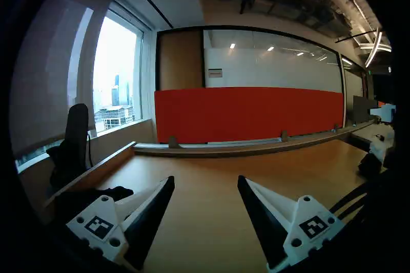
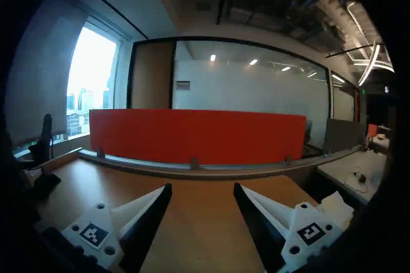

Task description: Fold towel

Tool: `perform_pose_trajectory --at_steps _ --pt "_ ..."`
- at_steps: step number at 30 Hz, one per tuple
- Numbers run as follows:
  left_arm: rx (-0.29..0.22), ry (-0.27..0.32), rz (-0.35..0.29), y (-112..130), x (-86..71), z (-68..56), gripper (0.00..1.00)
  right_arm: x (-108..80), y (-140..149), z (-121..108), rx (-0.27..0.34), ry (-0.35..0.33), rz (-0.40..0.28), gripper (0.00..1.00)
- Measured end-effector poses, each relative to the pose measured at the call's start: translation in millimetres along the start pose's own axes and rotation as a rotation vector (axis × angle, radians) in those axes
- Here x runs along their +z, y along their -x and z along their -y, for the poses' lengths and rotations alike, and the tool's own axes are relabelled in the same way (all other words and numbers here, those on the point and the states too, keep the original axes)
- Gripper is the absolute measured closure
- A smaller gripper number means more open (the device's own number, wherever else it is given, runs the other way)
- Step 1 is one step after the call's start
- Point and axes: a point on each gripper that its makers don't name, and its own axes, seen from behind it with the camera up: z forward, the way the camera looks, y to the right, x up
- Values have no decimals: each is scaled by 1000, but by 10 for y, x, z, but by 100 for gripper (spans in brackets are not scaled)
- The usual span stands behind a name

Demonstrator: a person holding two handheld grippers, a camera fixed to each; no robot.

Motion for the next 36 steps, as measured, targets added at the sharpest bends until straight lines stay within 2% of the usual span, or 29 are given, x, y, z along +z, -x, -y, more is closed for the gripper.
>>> perform_pose_trajectory --at_steps 8,20,36 --pt "-16 -13 -27 286 14 24 9 22 40 89 8 -1 -14 7" --pt "-7 -8 -70 647 89 -52 9 62 322 71 -17 13 -6 7" --pt "-11 -13 -89 851 155 -87 9 155 454 47 -28 8 -1 7"
